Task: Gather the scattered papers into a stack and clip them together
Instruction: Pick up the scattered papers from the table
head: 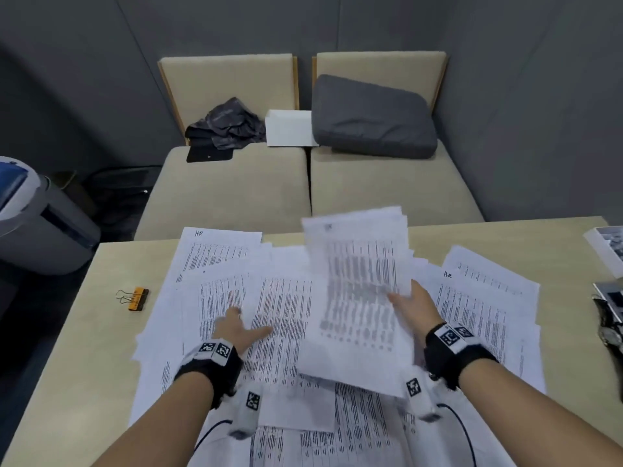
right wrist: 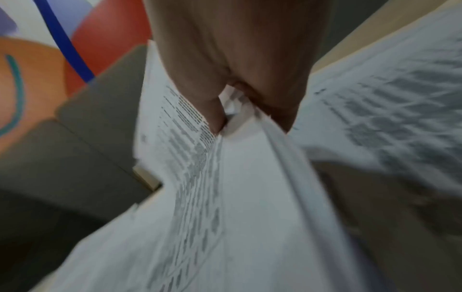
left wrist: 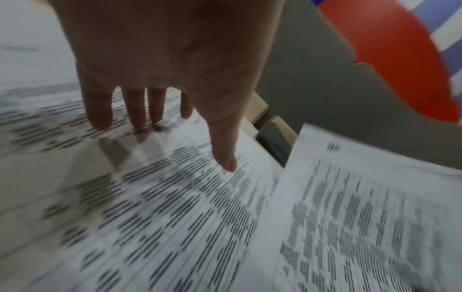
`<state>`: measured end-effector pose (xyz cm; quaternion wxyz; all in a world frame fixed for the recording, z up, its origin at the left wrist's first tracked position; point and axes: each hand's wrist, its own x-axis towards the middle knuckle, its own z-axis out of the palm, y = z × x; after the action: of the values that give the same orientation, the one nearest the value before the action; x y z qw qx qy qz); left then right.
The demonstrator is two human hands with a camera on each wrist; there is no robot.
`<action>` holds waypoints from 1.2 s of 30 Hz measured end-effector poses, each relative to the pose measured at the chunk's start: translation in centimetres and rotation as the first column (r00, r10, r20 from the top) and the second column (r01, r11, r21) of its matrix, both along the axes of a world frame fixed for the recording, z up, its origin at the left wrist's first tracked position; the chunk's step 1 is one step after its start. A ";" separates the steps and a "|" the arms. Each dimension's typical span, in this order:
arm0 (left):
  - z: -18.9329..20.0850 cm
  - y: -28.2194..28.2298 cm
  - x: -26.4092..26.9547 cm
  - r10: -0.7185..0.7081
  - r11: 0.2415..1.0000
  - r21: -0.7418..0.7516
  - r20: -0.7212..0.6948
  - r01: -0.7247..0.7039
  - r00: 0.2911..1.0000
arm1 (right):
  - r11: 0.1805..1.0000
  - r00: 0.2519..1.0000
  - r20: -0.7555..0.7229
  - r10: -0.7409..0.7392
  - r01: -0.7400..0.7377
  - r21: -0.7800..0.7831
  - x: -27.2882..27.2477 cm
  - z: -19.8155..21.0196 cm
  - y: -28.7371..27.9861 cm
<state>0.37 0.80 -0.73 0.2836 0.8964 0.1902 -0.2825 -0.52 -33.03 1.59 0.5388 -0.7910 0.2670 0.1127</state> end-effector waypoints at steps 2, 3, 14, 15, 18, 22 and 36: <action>-0.6 -0.5 -1.1 -0.044 0.984 0.171 -0.046 0.051 0.998 | 0.997 0.995 -0.101 0.001 -0.009 -0.081 -1.4 -1.2 -1.2; -0.7 -1.0 -1.5 -0.043 0.977 0.209 -0.032 0.049 0.999 | 0.991 0.989 -0.149 0.002 -0.022 -0.131 -2.0 -2.0 -1.6; -2.6 -2.2 -2.0 0.161 0.986 -0.052 0.056 -0.158 0.985 | 0.969 0.939 -0.344 0.031 -0.112 -0.220 -3.0 -3.9 -2.4; -2.5 -2.0 -1.8 0.142 0.990 -0.029 0.073 -0.140 0.987 | 0.964 0.936 -0.345 0.064 -0.147 -0.220 -2.9 -4.4 -2.6; -2.3 -0.6 -0.9 0.171 0.985 0.014 0.111 -0.174 0.979 | 0.945 0.931 -0.350 0.105 -0.203 -0.258 -1.9 -5.8 -2.6; -1.9 2.9 0.1 0.203 0.935 0.280 0.086 -0.219 0.975 | 0.940 0.941 -0.323 0.103 -0.199 -0.279 -0.7 -6.5 -1.2; -1.1 4.8 -0.4 0.549 0.835 -0.107 0.236 -0.540 0.802 | 0.946 0.952 -0.306 0.028 -0.124 -0.300 -1.0 -6.8 -0.4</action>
<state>-0.07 5.59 -1.85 0.3904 0.8278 0.3961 -0.0737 -1.56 -33.42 -5.16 0.3540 -0.8509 0.3284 0.2070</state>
